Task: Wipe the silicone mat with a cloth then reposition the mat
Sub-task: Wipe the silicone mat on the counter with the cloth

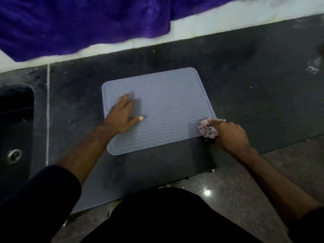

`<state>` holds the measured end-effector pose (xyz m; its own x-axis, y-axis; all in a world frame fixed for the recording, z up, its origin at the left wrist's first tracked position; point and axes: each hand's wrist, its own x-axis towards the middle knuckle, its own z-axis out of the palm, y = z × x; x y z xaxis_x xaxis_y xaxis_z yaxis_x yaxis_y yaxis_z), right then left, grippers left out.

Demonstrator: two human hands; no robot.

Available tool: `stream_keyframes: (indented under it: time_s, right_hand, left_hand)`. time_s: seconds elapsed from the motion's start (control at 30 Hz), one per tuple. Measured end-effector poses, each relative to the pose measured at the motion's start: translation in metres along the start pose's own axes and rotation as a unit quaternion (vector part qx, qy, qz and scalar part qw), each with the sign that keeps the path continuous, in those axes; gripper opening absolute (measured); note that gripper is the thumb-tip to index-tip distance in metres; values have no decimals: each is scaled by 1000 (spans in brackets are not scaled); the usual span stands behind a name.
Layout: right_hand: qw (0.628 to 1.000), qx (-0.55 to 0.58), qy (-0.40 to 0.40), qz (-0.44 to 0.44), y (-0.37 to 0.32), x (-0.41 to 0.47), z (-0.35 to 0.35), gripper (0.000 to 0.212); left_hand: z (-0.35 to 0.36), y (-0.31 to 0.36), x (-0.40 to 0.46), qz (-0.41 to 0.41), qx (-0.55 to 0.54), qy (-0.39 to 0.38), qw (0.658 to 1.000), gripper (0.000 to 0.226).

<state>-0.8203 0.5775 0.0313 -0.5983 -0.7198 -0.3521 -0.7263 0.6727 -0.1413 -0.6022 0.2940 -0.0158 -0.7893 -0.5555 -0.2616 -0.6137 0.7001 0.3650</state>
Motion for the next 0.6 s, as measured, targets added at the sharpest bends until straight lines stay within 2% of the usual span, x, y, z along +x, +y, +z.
stream_keyframes:
  time_s: [0.27,0.43,0.6]
  right_hand:
    - [996,36,52,-70,-88,24,-21,39]
    - [989,60,52,-127,-166,58,-11,40]
    - [979,68,41,-188,-233,98,-2,43]
  left_hand:
    - [-7,-90,-70,-116,-25,57,991,78]
    - [-32,-123,-73,-131,-60,119,982,72]
    - [-57,-150,-54,-131,-29,146,980,56]
